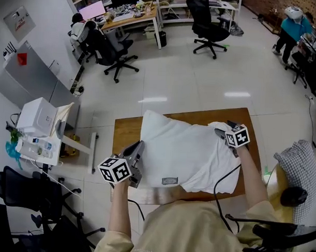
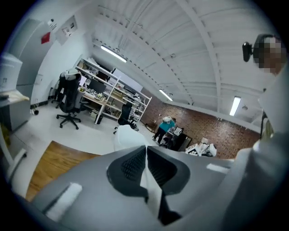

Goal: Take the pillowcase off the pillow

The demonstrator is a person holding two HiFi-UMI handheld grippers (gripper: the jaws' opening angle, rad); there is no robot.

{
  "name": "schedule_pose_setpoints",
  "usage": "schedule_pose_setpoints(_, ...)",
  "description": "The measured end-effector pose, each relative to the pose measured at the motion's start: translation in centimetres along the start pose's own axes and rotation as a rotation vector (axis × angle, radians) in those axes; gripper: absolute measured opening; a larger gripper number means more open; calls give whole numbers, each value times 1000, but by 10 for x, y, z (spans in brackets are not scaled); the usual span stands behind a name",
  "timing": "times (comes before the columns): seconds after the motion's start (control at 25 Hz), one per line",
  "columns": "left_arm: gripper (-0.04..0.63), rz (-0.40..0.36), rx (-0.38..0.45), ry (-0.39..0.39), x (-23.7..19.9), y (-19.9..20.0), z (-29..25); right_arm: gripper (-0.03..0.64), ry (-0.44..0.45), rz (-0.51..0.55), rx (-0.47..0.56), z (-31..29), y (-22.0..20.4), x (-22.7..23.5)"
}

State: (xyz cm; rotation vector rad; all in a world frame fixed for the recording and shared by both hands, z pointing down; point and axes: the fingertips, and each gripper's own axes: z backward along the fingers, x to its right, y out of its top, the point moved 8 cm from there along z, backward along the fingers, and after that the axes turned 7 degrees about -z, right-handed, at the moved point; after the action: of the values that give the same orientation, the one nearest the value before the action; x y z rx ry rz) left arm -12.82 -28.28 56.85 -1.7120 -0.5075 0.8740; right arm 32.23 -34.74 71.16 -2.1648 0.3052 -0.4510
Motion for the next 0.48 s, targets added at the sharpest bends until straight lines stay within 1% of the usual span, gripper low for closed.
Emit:
schedule_pose_setpoints(0.08, 6, -35, -26, 32, -6, 5, -2, 356, 81, 117, 37, 24, 10, -48)
schedule_pose_setpoints(0.12, 6, -36, -27, 41, -10, 6, -4, 354, 114, 161, 53, 36, 10, -73)
schedule_pose_setpoints(0.16, 6, -30, -25, 48, -14, 8, -6, 353, 138, 186, 71, 45, 6, -97)
schedule_pose_setpoints(0.2, 6, -22, -24, 52, -19, 10, -8, 353, 153, 188, 89, 53, 0, -117)
schedule_pose_setpoints(0.24, 6, -16, -24, 54, -23, 12, -10, 353, 163, 170, 103, 61, -9, -134)
schedule_pose_setpoints(0.32, 6, -14, -30, 50, -33, 17, -13, 353, 174, 101, 109, 73, -28, -157)
schedule_pose_setpoints(0.4, 6, -6, -30, 35, -45, 25, -13, 351, 163, 46, 82, 78, -45, -174)
schedule_pose_setpoints(0.48, 6, 11, -25, 17, -57, 34, -11, 338, 147, 20, 31, 79, -59, -191)
